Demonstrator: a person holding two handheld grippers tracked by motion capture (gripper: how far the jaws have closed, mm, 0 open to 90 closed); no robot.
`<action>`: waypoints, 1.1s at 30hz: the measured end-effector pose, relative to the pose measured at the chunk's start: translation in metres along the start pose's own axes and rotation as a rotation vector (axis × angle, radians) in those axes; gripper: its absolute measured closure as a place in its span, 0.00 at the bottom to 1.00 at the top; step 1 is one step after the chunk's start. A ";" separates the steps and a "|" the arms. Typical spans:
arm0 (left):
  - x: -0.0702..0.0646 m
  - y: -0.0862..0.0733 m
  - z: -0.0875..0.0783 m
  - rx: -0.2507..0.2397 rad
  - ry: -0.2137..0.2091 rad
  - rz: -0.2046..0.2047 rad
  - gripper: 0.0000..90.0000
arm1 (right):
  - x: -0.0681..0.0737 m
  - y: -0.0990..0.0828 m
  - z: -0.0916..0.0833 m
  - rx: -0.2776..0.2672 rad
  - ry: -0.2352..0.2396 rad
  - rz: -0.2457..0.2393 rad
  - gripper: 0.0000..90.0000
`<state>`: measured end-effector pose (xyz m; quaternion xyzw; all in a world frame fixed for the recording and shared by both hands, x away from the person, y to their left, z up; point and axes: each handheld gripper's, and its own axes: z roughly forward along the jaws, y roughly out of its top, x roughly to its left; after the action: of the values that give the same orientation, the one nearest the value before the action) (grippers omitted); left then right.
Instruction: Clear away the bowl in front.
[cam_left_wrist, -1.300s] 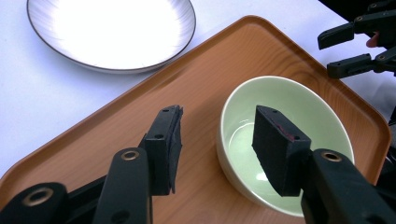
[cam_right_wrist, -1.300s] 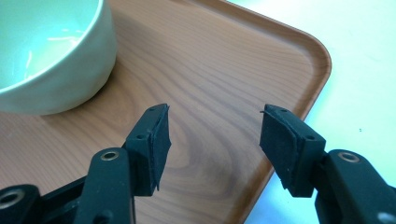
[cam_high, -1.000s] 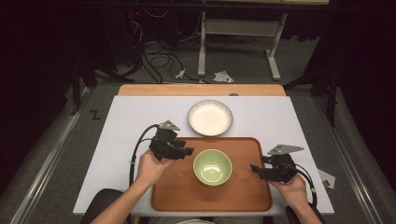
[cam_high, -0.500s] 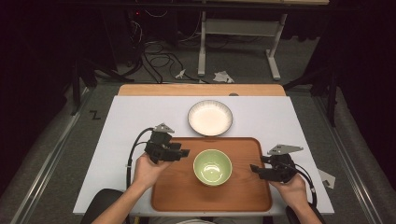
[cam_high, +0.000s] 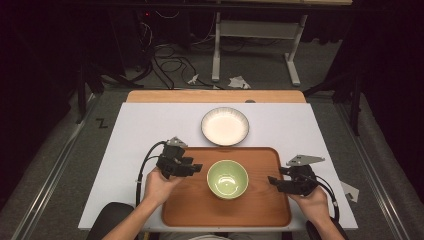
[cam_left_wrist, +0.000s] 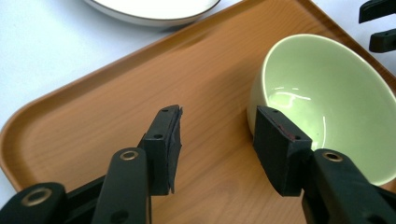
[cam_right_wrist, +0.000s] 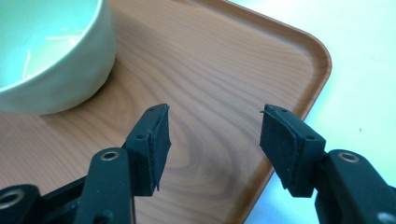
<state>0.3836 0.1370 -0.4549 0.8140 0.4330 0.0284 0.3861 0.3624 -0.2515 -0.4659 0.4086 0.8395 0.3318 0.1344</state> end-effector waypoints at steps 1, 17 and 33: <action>0.000 -0.001 0.001 0.002 0.005 0.004 0.57 | 0.000 0.000 0.000 -0.001 0.000 -0.003 0.48; 0.002 -0.008 0.009 0.024 0.044 0.011 0.57 | 0.001 0.000 -0.001 0.004 0.000 0.009 0.48; 0.004 -0.012 0.021 0.061 0.060 0.024 0.55 | 0.000 0.000 -0.001 0.001 -0.001 0.005 0.48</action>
<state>0.3859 0.1315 -0.4784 0.8293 0.4351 0.0441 0.3478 0.3613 -0.2518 -0.4654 0.4108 0.8387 0.3316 0.1338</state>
